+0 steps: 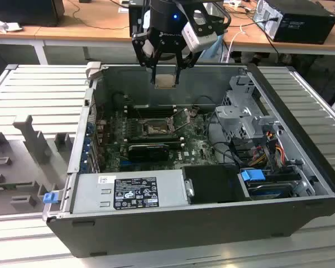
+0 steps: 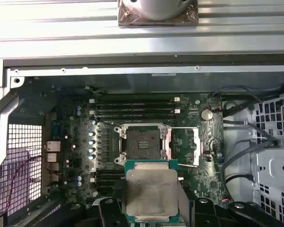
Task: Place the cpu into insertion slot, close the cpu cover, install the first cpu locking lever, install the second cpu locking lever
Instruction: 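Place the cpu into insertion slot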
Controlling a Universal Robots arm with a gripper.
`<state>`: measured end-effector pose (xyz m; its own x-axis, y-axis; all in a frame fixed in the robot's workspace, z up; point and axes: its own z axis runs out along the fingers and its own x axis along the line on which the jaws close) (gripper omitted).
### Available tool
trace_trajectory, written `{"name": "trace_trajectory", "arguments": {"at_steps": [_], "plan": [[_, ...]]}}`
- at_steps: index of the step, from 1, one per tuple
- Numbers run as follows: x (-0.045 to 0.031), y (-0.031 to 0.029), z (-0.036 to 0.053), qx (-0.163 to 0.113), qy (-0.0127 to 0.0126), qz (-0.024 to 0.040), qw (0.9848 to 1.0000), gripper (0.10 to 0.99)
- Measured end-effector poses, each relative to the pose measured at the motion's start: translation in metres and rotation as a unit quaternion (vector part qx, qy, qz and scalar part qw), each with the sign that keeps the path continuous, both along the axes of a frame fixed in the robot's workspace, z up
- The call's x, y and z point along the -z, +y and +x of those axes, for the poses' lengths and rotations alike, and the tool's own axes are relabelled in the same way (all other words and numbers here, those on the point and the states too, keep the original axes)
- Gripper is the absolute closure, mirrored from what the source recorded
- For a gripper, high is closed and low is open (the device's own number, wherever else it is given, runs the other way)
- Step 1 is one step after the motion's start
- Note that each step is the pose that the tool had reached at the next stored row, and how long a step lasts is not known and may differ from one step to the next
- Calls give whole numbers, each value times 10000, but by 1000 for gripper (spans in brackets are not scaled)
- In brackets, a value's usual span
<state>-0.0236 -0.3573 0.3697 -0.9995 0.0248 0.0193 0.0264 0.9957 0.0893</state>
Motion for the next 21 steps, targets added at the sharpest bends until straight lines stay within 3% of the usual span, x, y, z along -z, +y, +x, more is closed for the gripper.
{"name": "trace_trajectory", "arguments": {"at_steps": [15,21], "plan": [[0,0,0,280,0,0,9996,557],[1,0,0,504,0,0,9987,557]]}}
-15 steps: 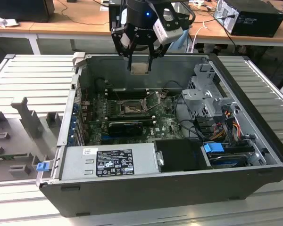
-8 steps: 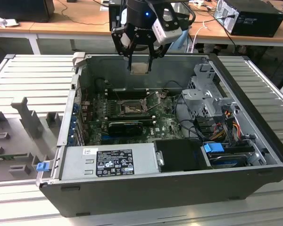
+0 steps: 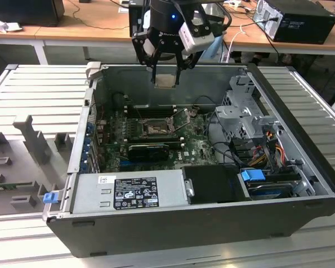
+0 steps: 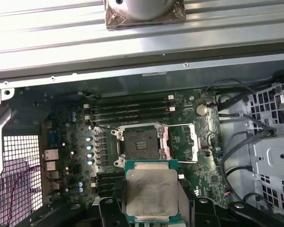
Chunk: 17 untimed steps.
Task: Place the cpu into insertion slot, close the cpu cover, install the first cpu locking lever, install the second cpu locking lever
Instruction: 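Place the cpu into insertion slot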
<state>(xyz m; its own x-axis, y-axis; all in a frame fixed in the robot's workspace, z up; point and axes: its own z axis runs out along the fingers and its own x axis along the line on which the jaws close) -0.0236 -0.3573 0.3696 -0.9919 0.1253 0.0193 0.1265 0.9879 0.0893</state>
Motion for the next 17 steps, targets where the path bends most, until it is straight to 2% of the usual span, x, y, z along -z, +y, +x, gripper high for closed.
{"name": "trace_trajectory", "arguments": {"at_steps": [5,17], "plan": [[0,0,0,256,0,0,9997,557],[0,0,0,515,0,0,9987,557]]}}
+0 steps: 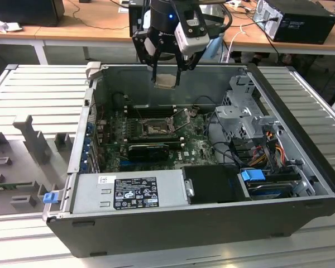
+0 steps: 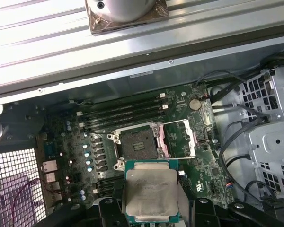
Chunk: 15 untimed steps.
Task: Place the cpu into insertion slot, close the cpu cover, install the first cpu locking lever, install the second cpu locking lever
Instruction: 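Place the cpu into insertion slot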
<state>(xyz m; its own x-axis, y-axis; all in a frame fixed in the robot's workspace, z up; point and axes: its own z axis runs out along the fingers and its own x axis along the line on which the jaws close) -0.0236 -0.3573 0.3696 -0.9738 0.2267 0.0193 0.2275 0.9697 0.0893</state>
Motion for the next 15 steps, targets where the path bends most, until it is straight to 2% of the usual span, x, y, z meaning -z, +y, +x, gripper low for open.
{"name": "trace_trajectory", "arguments": {"at_steps": [15], "plan": [[0,0,0,295,0,0,9996,557]]}}
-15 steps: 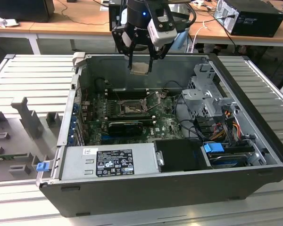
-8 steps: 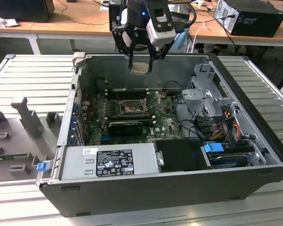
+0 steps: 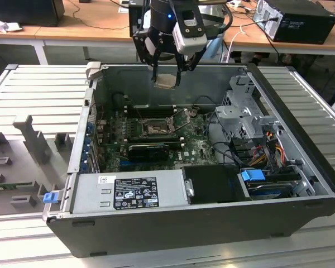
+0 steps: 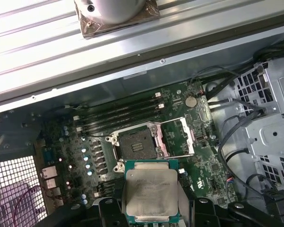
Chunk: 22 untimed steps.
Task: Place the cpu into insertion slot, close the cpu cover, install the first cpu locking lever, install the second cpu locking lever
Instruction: 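Place the cpu into insertion slot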
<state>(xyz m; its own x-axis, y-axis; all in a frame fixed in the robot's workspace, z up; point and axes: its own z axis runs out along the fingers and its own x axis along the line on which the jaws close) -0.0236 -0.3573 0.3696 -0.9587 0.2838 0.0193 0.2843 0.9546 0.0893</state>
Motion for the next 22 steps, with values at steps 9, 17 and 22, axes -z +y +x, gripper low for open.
{"name": "trace_trajectory", "arguments": {"at_steps": [9,17,22], "plan": [[0,0,0,214,0,0,9998,557],[0,0,0,489,0,0,9988,557],[0,0,0,731,0,-2,9973,557]]}}
